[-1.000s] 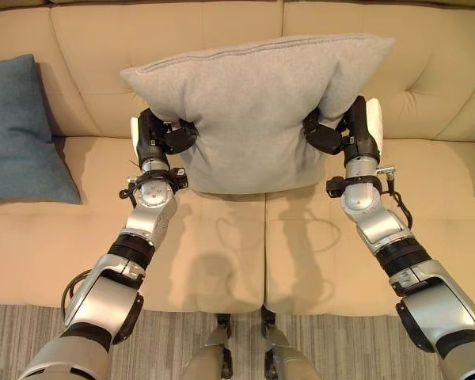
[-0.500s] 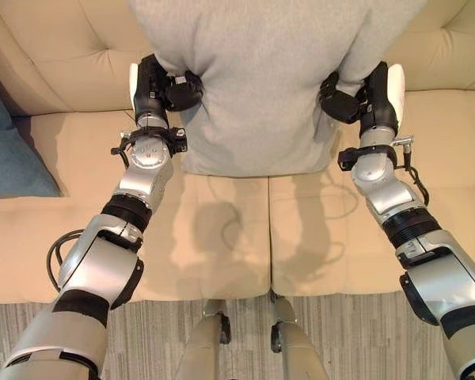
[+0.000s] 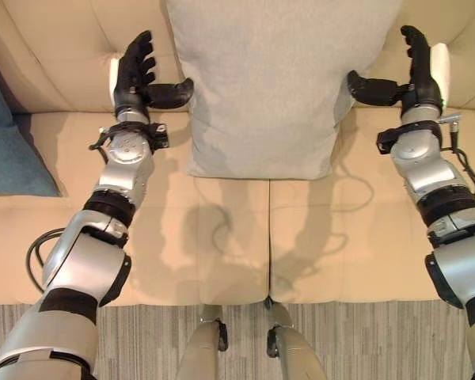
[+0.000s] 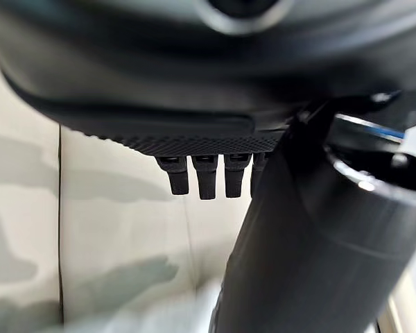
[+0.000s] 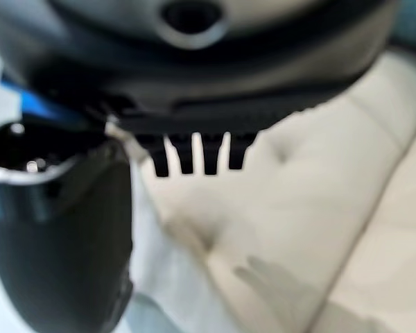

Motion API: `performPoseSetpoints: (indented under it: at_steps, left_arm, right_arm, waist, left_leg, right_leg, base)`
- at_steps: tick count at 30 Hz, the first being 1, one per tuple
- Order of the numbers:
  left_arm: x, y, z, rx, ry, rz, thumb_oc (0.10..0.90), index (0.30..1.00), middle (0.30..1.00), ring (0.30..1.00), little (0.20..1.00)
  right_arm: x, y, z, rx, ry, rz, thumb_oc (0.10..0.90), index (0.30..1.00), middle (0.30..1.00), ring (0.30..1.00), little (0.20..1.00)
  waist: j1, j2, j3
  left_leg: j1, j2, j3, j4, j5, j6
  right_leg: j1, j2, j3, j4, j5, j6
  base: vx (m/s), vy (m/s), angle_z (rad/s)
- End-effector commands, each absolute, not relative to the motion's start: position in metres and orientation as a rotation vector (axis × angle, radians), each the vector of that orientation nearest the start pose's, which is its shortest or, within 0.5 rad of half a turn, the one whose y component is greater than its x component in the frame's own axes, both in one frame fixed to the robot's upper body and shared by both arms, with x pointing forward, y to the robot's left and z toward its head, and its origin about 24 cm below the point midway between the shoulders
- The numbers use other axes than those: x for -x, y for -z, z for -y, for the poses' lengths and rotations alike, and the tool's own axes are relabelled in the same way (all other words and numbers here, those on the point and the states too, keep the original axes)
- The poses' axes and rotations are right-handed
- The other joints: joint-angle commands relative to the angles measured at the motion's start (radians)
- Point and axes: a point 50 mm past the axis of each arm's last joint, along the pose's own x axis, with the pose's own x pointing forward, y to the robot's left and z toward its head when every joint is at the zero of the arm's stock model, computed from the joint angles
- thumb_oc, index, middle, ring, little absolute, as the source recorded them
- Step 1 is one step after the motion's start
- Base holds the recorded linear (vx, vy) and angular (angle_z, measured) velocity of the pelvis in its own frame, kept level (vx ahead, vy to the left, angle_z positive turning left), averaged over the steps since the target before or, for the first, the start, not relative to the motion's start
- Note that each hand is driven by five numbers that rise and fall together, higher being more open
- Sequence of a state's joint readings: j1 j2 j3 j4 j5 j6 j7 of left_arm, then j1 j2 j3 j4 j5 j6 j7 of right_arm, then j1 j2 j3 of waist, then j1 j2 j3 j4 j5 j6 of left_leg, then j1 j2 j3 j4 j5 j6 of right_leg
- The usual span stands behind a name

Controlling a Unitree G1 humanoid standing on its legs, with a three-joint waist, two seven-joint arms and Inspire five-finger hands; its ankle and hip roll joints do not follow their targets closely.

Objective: Pick up all the scattered cushions and arrange them neatly on the sofa.

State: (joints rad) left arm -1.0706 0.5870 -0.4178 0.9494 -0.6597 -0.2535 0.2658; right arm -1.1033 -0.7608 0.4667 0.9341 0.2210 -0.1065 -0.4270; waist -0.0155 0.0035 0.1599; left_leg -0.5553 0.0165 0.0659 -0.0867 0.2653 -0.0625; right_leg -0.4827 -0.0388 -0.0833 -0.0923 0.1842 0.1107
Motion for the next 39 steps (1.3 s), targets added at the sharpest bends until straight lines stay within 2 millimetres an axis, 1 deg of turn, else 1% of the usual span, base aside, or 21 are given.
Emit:
performPoseSetpoints:
  at_steps: [1, 3, 5, 6, 7, 8, 10, 11, 12, 13, 14, 15, 18, 22, 23, 25, 26, 27, 28, 29, 39]
  left_arm:
    - [-0.392, -0.227, -0.243, -0.194, -0.237, 0.435, 0.800, 0.900, 0.900, 0.900, 0.900]
    - [-0.380, -0.197, -0.246, -0.226, -0.205, 0.399, 0.800, 0.900, 0.900, 0.900, 0.900]
    - [-0.362, -0.158, -0.248, -0.237, -0.176, 0.336, 0.800, 0.900, 0.900, 0.900, 0.900]
    - [-0.350, -0.136, -0.249, -0.244, -0.162, 0.288, 0.800, 0.900, 0.900, 0.900, 0.900]
    - [-0.328, -0.096, -0.251, -0.239, -0.143, 0.188, 0.800, 0.900, 0.900, 0.900, 0.900]
    - [-0.327, -0.095, -0.250, -0.240, -0.142, 0.183, 0.800, 0.900, 0.900, 0.900, 0.900]
    - [-0.302, -0.061, -0.260, -0.235, -0.160, 0.079, 0.800, 0.900, 0.900, 0.900, 0.900]
    - [-0.273, -0.022, -0.269, -0.231, -0.180, -0.068, 0.800, 0.900, 0.900, 0.900, 0.900]
    - [-0.272, -0.022, -0.269, -0.232, -0.181, -0.069, 0.800, 0.900, 0.900, 0.900, 0.900]
    - [-0.257, -0.002, -0.271, -0.244, -0.183, -0.147, 0.800, 0.900, 0.900, 0.900, 0.900]
    - [-0.229, 0.030, -0.275, -0.216, -0.223, -0.289, 0.800, 0.900, 0.900, 0.900, 0.900]
    - [-0.230, 0.030, -0.275, -0.216, -0.224, -0.289, 0.800, 0.900, 0.900, 0.900, 0.900]
    - [-0.194, 0.069, -0.277, -0.212, -0.264, -0.478, 0.800, 0.900, 0.900, 0.900, 0.900]
    - [-0.194, 0.069, -0.277, -0.212, -0.264, -0.478, 0.800, 0.900, 0.900, 0.900, 0.900]
    - [-0.169, 0.091, -0.276, -0.248, -0.262, -0.608, 0.800, 0.900, 0.900, 0.900, 0.900]
    - [-0.135, 0.119, -0.274, -0.241, -0.296, -0.788, 0.800, 0.900, 0.900, 0.900, 0.900]
    - [-0.126, 0.126, -0.275, -0.258, -0.300, -0.846, 0.800, 0.900, 0.900, 0.900, 0.900]
    - [-0.126, 0.126, -0.275, -0.258, -0.301, -0.846, 0.800, 0.900, 0.900, 0.900, 0.900]
    - [-0.117, 0.133, -0.274, -0.294, -0.287, -0.912, 0.800, 0.900, 0.900, 0.900, 0.900]
    - [-0.117, 0.134, -0.273, -0.310, -0.279, -0.926, 0.800, 0.900, 0.900, 0.900, 0.900]
    - [-0.117, 0.134, -0.273, -0.310, -0.279, -0.926, 0.800, 0.900, 0.900, 0.900, 0.900]
  right_arm:
    - [-0.373, -0.242, 0.304, 0.651, 0.543, 0.364, 0.800, 0.900, 0.900, 0.900, 0.900]
    - [-0.360, -0.209, 0.309, 0.647, 0.490, 0.316, 0.800, 0.900, 0.900, 0.900, 0.900]
    - [-0.344, -0.169, 0.307, 0.638, 0.423, 0.258, 0.800, 0.900, 0.900, 0.900, 0.900]
    - [-0.333, -0.149, 0.308, 0.645, 0.397, 0.216, 0.800, 0.900, 0.900, 0.900, 0.900]
    - [-0.314, -0.115, 0.306, 0.632, 0.347, 0.144, 0.800, 0.900, 0.900, 0.900, 0.900]
    - [-0.313, -0.113, 0.306, 0.632, 0.346, 0.139, 0.800, 0.900, 0.900, 0.900, 0.900]
    - [-0.289, -0.074, 0.306, 0.621, 0.319, 0.022, 0.800, 0.900, 0.900, 0.900, 0.900]
    - [-0.268, -0.039, 0.305, 0.682, 0.275, -0.104, 0.800, 0.900, 0.900, 0.900, 0.900]
    - [-0.267, -0.039, 0.305, 0.683, 0.274, -0.106, 0.800, 0.900, 0.900, 0.900, 0.900]
    - [-0.253, -0.017, 0.302, 0.670, 0.252, -0.182, 0.800, 0.900, 0.900, 0.900, 0.900]
    - [-0.233, 0.011, 0.298, 0.684, 0.219, -0.293, 0.800, 0.900, 0.900, 0.900, 0.900]
    - [-0.233, 0.011, 0.298, 0.684, 0.220, -0.293, 0.800, 0.900, 0.900, 0.900, 0.900]
    - [-0.204, 0.049, 0.289, 0.670, 0.165, -0.454, 0.800, 0.900, 0.900, 0.900, 0.900]
    - [-0.204, 0.049, 0.289, 0.670, 0.165, -0.454, 0.800, 0.900, 0.900, 0.900, 0.900]
    - [-0.187, 0.067, 0.282, 0.655, 0.133, -0.533, 0.800, 0.900, 0.900, 0.900, 0.900]
    - [-0.162, 0.093, 0.273, 0.628, 0.105, -0.657, 0.800, 0.900, 0.900, 0.900, 0.900]
    - [-0.151, 0.105, 0.269, 0.588, 0.110, -0.724, 0.800, 0.900, 0.900, 0.900, 0.900]
    - [-0.151, 0.105, 0.268, 0.587, 0.110, -0.724, 0.800, 0.900, 0.900, 0.900, 0.900]
    - [-0.138, 0.118, 0.264, 0.565, 0.105, -0.800, 0.800, 0.900, 0.900, 0.900, 0.900]
    - [-0.135, 0.122, 0.263, 0.553, 0.112, -0.826, 0.800, 0.900, 0.900, 0.900, 0.900]
    - [-0.135, 0.122, 0.263, 0.553, 0.112, -0.826, 0.800, 0.900, 0.900, 0.900, 0.900]
  waist:
    - [0.018, -0.048, -0.133]
    - [0.020, -0.055, -0.136]
    - [0.021, -0.060, -0.137]
    - [0.022, -0.064, -0.142]
    - [0.023, -0.063, -0.150]
    - [0.024, -0.064, -0.151]
    - [0.025, -0.064, -0.158]
    - [0.030, -0.064, -0.163]
    - [0.030, -0.064, -0.163]
    - [0.031, -0.063, -0.164]
    - [0.036, -0.061, -0.161]
    - [0.035, -0.061, -0.161]
    - [0.044, -0.056, -0.169]
    - [0.044, -0.056, -0.169]
    - [0.048, -0.052, -0.172]
    - [0.053, -0.050, -0.177]
    - [0.051, -0.049, -0.174]
    - [0.051, -0.049, -0.172]
    - [0.049, -0.050, -0.168]
    - [0.049, -0.052, -0.167]
    - [0.049, -0.052, -0.167]
  left_leg:
    - [0.052, -0.027, 0.042, -0.001, -0.137, -0.076]
    - [0.084, -0.021, 0.042, -0.001, -0.140, -0.075]
    - [0.128, -0.015, 0.048, -0.001, -0.150, -0.073]
    - [0.155, -0.012, 0.049, -0.001, -0.156, -0.073]
    - [0.194, -0.004, 0.052, -0.001, -0.164, -0.071]
    - [0.198, -0.004, 0.052, -0.001, -0.165, -0.071]
    - [0.239, -0.001, 0.053, -0.001, -0.175, -0.066]
    - [0.280, 0.001, 0.059, -0.001, -0.181, -0.063]
    - [0.283, 0.001, 0.059, -0.001, -0.182, -0.063]
    - [0.306, 0.001, 0.063, -0.001, -0.186, -0.060]
    - [0.349, 0.004, 0.068, -0.001, -0.193, -0.058]
    - [0.346, 0.004, 0.067, -0.001, -0.190, -0.058]
    - [0.390, 0.006, 0.065, -0.001, -0.194, -0.052]
    - [0.391, 0.006, 0.065, -0.001, -0.194, -0.052]
    - [0.423, 0.006, 0.069, -0.001, -0.199, -0.049]
    - [0.454, 0.012, 0.067, -0.001, -0.197, -0.043]
    - [0.461, 0.016, 0.061, -0.001, -0.195, -0.042]
    - [0.462, 0.016, 0.061, -0.001, -0.195, -0.042]
    - [0.466, 0.023, 0.058, -0.001, -0.194, -0.041]
    - [0.464, 0.026, 0.057, -0.001, -0.188, -0.042]
    - [0.464, 0.026, 0.057, -0.001, -0.188, -0.042]
  right_leg:
    - [0.002, -0.014, -0.023, 0.005, -0.039, 0.084]
    - [0.037, -0.016, -0.031, 0.005, -0.047, 0.081]
    - [0.080, -0.016, -0.034, 0.005, -0.056, 0.078]
    - [0.108, -0.015, -0.038, 0.005, -0.065, 0.076]
    - [0.144, -0.021, -0.043, 0.005, -0.077, 0.071]
    - [0.148, -0.021, -0.044, 0.005, -0.078, 0.071]
    - [0.191, -0.024, -0.046, 0.005, -0.088, 0.065]
    - [0.234, -0.025, -0.054, 0.005, -0.098, 0.060]
    - [0.237, -0.026, -0.054, 0.005, -0.099, 0.060]
    - [0.259, -0.024, -0.056, 0.005, -0.103, 0.057]
    - [0.303, -0.023, -0.063, 0.005, -0.112, 0.052]
    - [0.301, -0.024, -0.063, 0.005, -0.110, 0.052]
    - [0.348, -0.020, -0.068, 0.011, -0.122, 0.046]
    - [0.348, -0.020, -0.068, 0.011, -0.122, 0.046]
    - [0.380, -0.015, -0.068, 0.015, -0.135, 0.042]
    - [0.412, -0.002, -0.066, 0.032, -0.153, 0.031]
    - [0.421, 0.006, -0.059, 0.035, -0.160, 0.025]
    - [0.423, 0.006, -0.059, 0.035, -0.160, 0.025]
    - [0.428, 0.014, -0.054, 0.034, -0.166, 0.021]
    - [0.430, 0.017, -0.055, 0.029, -0.165, 0.020]
    - [0.431, 0.017, -0.055, 0.029, -0.165, 0.020]
  base:
    - [0.01, -0.027, 0.11]
    - [0.04, -0.031, 0.06]
    - [0.07, -0.024, 0.09]
    - [0.10, -0.047, 0.07]
    - [0.09, -0.038, 0.03]
    - [0.06, -0.037, 0.05]
    - [0.06, -0.040, 0.04]
    - [0.06, -0.040, -0.01]
    - [0.03, -0.055, 0.00]
    - [-0.01, -0.065, -0.02]
    - [-0.02, -0.065, 0.03]
    - [-0.01, -0.058, 0.05]
    - [-0.02, -0.048, 0.03]
    - [0.00, -0.006, -0.02]
    - [-0.06, -0.056, -0.02]
    - [-0.12, -0.111, -0.01]
    - [-0.09, -0.084, 0.00]
    - [-0.11, -0.074, 0.13]
    - [-0.10, -0.060, 0.19]
    - [-0.10, -0.060, 0.19]
    - [0.00, -0.002, 0.03]
